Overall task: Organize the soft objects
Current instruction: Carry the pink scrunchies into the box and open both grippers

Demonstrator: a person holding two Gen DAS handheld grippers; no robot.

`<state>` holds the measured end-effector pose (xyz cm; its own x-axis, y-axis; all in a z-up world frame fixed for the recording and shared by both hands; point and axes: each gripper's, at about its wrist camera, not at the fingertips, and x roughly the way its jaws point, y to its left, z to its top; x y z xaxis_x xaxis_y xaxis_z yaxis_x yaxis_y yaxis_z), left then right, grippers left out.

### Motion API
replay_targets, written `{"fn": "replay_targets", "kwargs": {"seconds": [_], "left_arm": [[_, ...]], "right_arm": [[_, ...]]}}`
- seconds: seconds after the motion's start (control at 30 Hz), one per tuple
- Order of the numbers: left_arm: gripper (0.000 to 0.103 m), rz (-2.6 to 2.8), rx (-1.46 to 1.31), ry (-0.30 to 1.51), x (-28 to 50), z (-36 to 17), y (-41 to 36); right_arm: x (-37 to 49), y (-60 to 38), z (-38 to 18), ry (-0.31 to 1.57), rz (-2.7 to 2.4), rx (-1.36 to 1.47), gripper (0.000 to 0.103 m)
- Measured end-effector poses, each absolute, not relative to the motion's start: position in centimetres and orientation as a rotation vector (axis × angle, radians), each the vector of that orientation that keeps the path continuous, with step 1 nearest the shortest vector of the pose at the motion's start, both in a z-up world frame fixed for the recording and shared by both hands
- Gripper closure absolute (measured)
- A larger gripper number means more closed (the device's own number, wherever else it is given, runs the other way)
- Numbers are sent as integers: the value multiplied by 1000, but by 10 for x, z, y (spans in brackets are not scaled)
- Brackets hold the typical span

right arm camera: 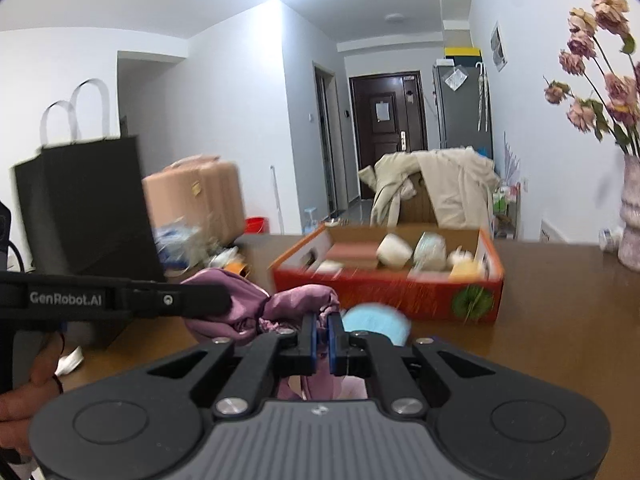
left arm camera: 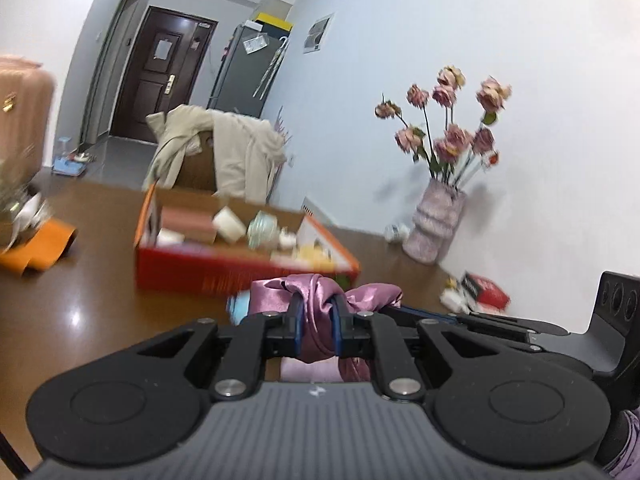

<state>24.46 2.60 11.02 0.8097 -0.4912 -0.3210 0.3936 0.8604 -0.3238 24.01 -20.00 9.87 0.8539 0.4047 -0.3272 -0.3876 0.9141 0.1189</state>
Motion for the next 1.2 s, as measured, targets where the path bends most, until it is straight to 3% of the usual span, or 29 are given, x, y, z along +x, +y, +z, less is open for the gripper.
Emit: {"fn": "replay_targets", "kwargs": {"seconds": [0.23, 0.4, 0.53, 0.63, 0.7, 0.93, 1.03, 1.2], "left_arm": [[89, -456, -273, 481, 418, 121, -4], [89, -411, -356, 615, 522, 78, -18], [85, -368, -304, 731, 564, 40, -34], [78, -383, -277, 750, 567, 26, -35], [60, -380, -264, 743, 564, 26, -33], [58, -367, -196, 655, 521, 74, -20], [53, -366, -157, 594, 484, 103, -9], [36, -334, -85, 480, 400, 141, 11]], "right_arm": [[417, -226, 117, 455, 400, 81, 97], [530, -228, 81, 595, 339, 40, 97], [572, -226, 51, 711, 292, 11, 97], [580, -224, 35, 757, 267, -23, 91], [580, -226, 31, 775, 262, -7, 85], [543, -235, 83, 665, 264, 17, 74], [505, -238, 114, 597, 266, 2, 67], [426, -250, 154, 493, 280, -9, 57]]}}
